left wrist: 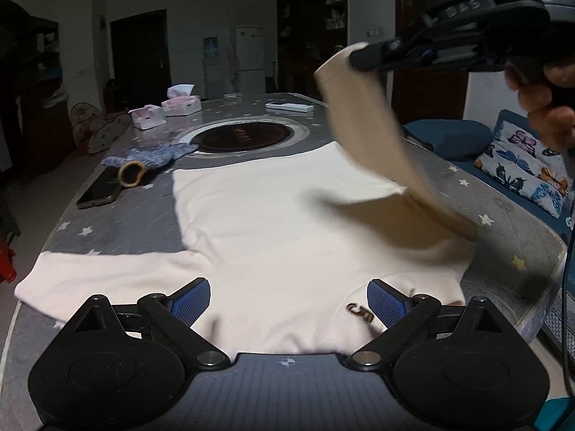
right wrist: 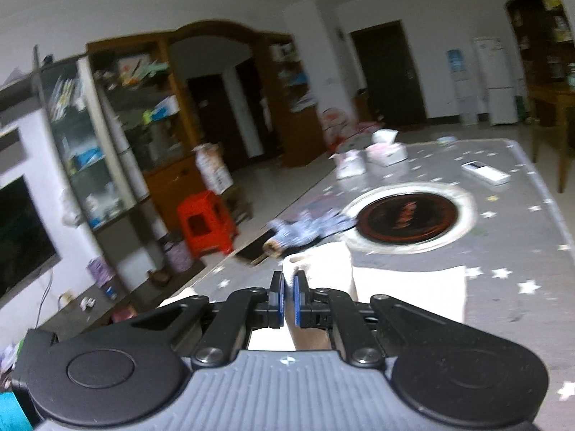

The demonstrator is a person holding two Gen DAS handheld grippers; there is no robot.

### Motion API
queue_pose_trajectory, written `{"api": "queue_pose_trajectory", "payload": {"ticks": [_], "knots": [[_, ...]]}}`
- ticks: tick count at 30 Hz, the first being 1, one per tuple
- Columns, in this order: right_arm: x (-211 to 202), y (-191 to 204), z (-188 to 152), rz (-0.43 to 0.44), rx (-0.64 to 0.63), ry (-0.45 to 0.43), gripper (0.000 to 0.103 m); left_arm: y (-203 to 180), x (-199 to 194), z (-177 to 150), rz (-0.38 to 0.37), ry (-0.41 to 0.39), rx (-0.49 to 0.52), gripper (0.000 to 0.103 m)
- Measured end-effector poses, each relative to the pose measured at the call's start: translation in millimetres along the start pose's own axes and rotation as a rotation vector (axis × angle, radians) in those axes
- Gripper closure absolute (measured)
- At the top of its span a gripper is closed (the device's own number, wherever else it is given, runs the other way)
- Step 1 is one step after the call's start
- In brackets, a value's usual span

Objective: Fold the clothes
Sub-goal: 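Fold the held sleeve across the sweatshirt body with the right gripper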

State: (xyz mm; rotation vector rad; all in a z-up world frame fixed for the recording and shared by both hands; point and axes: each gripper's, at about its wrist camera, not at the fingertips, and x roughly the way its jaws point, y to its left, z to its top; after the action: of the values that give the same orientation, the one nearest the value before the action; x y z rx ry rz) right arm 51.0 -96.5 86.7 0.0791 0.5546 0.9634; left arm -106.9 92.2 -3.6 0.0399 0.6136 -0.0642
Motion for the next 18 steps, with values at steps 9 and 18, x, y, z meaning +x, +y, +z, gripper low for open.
{"api": "queue_pose_trajectory", "payload": {"ticks": [9,18], "knots": [[51,40,-34,0.074,-0.089,0.196,0.098,17,-7,-7,0.031,-0.004,-0.043,0.007],[47,40,-46,0.091,-0.102,0.244,0.084,20,-8,-3,0.044,-0.015,-0.050,0.006]]}}
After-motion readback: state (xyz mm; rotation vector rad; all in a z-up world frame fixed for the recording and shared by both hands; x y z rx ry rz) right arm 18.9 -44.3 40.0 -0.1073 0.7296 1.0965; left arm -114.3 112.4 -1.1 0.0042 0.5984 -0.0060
